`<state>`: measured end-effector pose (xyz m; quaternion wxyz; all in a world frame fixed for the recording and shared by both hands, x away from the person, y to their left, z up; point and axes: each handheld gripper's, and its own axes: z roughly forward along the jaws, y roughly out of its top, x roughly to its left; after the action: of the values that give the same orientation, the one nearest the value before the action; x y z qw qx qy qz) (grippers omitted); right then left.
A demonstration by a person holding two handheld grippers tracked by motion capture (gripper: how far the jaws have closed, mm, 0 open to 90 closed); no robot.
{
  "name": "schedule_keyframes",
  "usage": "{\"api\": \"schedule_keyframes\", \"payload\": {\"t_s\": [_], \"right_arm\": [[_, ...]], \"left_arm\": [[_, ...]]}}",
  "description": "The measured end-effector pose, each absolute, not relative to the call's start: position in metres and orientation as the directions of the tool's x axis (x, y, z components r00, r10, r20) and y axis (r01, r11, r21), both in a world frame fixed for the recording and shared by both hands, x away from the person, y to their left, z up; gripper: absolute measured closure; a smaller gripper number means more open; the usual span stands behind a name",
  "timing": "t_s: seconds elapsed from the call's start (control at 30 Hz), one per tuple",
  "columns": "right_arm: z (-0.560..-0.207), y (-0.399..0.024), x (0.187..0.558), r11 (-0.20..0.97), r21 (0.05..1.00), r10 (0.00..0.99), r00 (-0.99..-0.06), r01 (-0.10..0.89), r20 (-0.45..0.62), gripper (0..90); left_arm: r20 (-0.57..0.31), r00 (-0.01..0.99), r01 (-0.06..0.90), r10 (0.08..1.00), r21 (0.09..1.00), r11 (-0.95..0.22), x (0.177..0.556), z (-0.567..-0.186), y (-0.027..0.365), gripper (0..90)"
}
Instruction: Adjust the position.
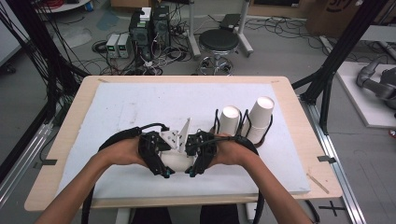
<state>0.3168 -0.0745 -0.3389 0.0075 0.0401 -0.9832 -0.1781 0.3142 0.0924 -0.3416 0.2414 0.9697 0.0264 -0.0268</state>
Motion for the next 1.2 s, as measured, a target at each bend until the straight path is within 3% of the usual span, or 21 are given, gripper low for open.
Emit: {"api": "schedule_keyframes", "payload": {"t_s": [0.1, 0.17, 0.37, 0.93, 1.2], "right_arm": [[-0.339, -0.075, 0.317, 0.932, 0.355, -0.080, -0.997, -0.076, -0.004, 36.2], [-0.338, -0.077, 0.317, 0.928, 0.363, -0.081, -0.997, -0.078, -0.005, 36.2], [-0.337, -0.082, 0.316, 0.925, 0.373, -0.069, -0.998, -0.070, -0.015, 36.1], [-0.335, -0.093, 0.316, 0.902, 0.428, -0.062, -0.998, -0.061, -0.013, 36.1], [-0.337, -0.102, 0.315, 0.870, 0.490, -0.055, -0.998, -0.052, -0.009, 36.1]], "left_arm": [[-0.068, 0.997, 0.071, 0.044, 0.489, -0.870, 0.314, -0.341, 0.093, 25.5], [-0.095, 0.995, 0.086, 0.045, 0.497, -0.864, 0.315, -0.341, 0.094, 12.2], [-0.129, 0.989, 0.128, 0.066, 0.566, -0.814, 0.316, -0.339, 0.097, 1.7], [-0.144, 0.987, 0.144, 0.065, 0.643, -0.752, 0.315, -0.345, 0.107, 1.7], [-0.155, 0.986, 0.157, 0.062, 0.737, -0.657, 0.313, -0.351, 0.113, 1.7]]}}
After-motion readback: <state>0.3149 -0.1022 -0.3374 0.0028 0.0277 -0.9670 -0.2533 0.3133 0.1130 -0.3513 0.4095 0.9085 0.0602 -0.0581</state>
